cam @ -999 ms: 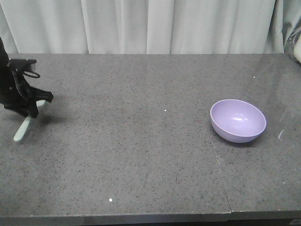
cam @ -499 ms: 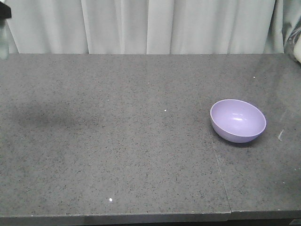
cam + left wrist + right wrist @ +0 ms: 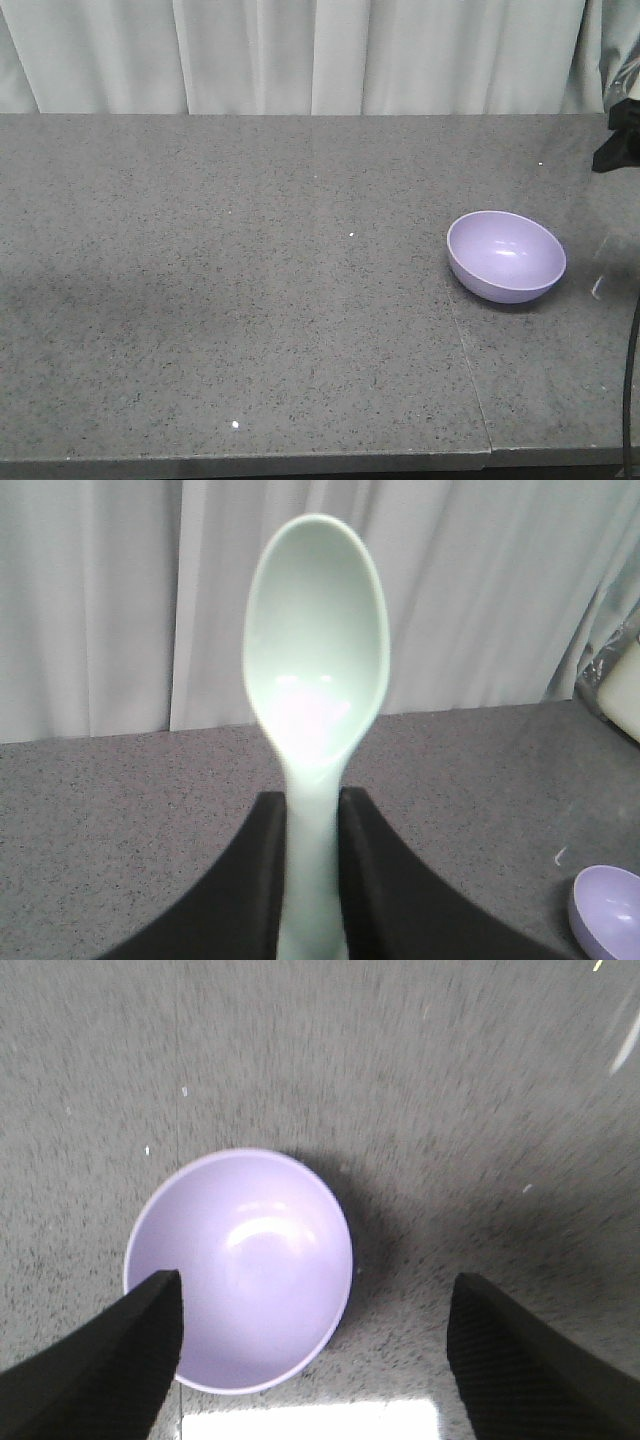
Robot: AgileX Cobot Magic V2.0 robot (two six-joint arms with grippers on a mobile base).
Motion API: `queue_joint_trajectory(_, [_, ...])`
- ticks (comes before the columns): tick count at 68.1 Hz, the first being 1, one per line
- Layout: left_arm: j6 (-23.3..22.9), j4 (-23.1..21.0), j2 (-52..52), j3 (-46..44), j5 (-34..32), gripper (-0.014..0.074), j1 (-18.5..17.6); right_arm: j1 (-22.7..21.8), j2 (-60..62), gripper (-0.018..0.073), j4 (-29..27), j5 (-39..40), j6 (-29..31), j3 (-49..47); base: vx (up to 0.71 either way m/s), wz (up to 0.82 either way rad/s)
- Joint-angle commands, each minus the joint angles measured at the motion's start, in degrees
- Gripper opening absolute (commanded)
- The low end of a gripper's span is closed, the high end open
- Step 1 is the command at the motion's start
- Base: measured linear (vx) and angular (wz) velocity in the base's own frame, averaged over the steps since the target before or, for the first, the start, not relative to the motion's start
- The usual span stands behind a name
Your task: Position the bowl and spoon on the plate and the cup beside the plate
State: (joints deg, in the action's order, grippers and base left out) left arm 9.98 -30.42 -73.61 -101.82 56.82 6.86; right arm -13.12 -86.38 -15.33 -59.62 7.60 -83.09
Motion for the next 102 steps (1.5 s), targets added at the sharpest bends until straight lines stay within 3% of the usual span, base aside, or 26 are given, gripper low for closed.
queue_joint_trajectory(1, [0.20,-1.59,1.16,-1.54,-2.87,-0.0008,0.06,-2.44,-2.11,0.0542,-9.57,0.11,5.75,-1.83,0.00,0.00])
queue_joint_trajectory(6, [0.20,-1.38,1.08,-1.54,-2.46,-0.0008,0.06,-2.49,-4.32,0.0542,-12.21,0.36,8.28,-1.83,0.00,0.00])
queue_joint_trajectory(77, [0.20,-1.31,1.08,-1.54,-1.93,-0.0008,0.06,-0.84,-20.21,0.0524,-10.86,0.91,12.26,-1.83,0.00,0.00])
queue_joint_trajectory(88, [0.20,-1.31,1.08,-1.54,-1.74,-0.0008,0.06,1.03,-20.71,0.0405,-9.99,1.89,11.69,-1.83,0.00,0.00])
queue_joint_trajectory(102, [0.20,-1.31,1.08,-1.54,-0.86,-0.0007,0.06,0.97,-20.71,0.0083,-7.18,2.25,9.52,-1.83,0.00,0.00])
